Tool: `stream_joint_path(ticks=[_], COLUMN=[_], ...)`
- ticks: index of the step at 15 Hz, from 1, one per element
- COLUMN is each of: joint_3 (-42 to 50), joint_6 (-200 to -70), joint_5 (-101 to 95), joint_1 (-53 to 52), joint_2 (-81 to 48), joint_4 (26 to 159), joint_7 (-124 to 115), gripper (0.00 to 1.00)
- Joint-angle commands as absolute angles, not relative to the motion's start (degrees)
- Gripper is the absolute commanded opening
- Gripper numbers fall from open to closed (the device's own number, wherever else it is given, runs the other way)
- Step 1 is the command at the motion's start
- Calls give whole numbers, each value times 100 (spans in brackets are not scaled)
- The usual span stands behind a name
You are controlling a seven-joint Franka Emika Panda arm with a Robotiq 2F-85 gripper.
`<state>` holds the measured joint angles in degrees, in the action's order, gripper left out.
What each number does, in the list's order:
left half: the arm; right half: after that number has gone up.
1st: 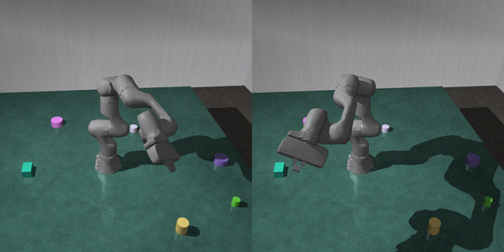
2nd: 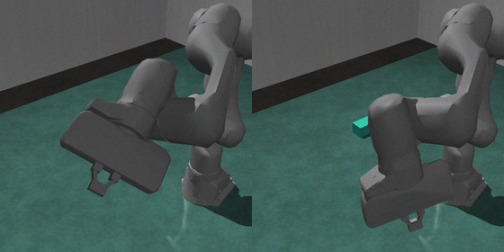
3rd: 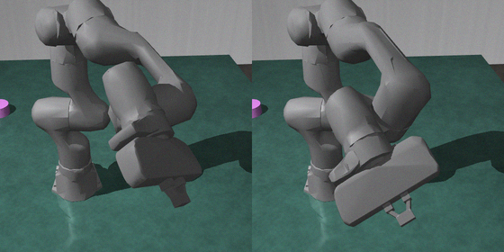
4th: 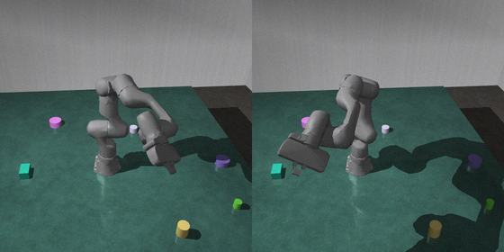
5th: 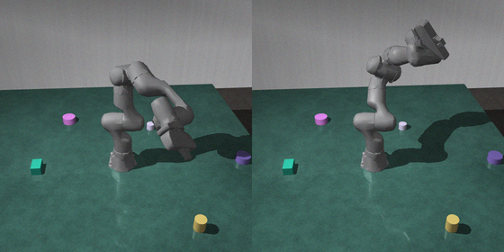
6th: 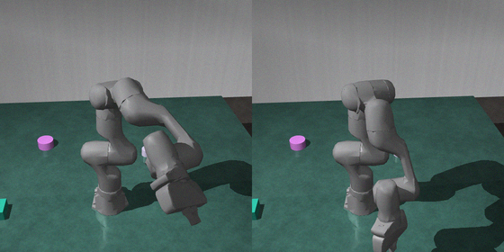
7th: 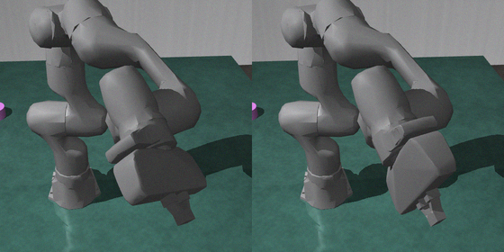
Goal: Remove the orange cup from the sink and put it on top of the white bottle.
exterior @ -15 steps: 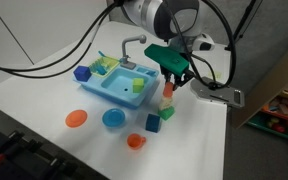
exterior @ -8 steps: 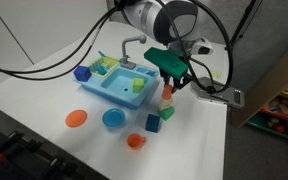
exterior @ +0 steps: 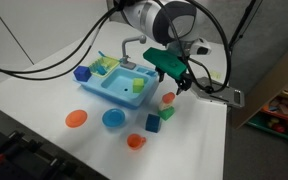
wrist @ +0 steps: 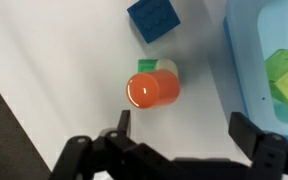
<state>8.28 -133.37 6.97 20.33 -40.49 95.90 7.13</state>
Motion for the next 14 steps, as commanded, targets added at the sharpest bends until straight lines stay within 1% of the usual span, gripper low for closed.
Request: stream_joint_path(ticks=[1,9,14], joint_3=[803,873,844], joint_6=[-13069,-12616,-12047], joint_5=[634,412,117], joint_1=[1996,1687,1490], joint_2=[-3895,-3454,-2984], joint_4=[9539,9626,9808], joint_7=[741,622,731], gripper=[100,100,100])
